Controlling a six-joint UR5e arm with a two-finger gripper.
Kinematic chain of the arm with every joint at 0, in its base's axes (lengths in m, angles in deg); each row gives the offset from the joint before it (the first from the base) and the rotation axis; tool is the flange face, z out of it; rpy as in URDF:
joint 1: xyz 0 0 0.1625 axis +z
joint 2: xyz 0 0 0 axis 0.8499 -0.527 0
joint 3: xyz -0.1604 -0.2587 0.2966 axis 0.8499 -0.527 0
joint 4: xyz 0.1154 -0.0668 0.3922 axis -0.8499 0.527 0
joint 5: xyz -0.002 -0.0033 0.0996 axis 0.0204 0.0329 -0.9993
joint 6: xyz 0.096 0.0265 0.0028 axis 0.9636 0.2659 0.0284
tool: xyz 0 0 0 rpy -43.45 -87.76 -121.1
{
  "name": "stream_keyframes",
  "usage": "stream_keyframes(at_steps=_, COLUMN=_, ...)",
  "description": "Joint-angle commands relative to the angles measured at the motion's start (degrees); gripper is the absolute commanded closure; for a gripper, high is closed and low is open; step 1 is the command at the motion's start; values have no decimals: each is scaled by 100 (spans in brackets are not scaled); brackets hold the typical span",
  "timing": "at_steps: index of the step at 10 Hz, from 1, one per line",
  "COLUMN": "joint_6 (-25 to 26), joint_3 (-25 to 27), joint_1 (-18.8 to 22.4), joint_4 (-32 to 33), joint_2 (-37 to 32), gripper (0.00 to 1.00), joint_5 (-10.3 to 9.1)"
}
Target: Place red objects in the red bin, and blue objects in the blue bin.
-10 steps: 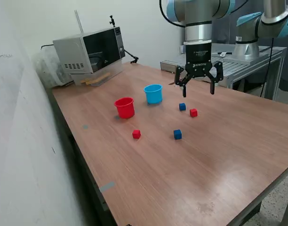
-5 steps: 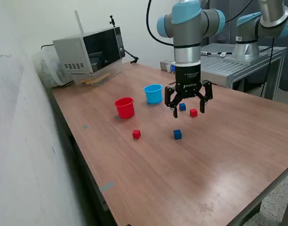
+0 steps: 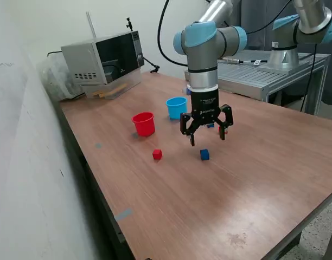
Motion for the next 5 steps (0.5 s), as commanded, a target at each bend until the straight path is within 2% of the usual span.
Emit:
stream_keyframes(at_steps=1, joint_6=-9, joint_3=265, joint_1=-272, joint_4=120, joint_2=41, gripper=0, joint_5=-14)
stream_keyframes(at_steps=4, joint_6=-9, joint_3=565, joint_1=-281, joint_4=340, joint_2=94, gripper=0, joint_5=-14)
stream_keyframes(at_steps=5, joint_6=-9, joint_3=574, joint_1=-264, joint_4=340, joint_2=103, gripper=0, joint_5=-118)
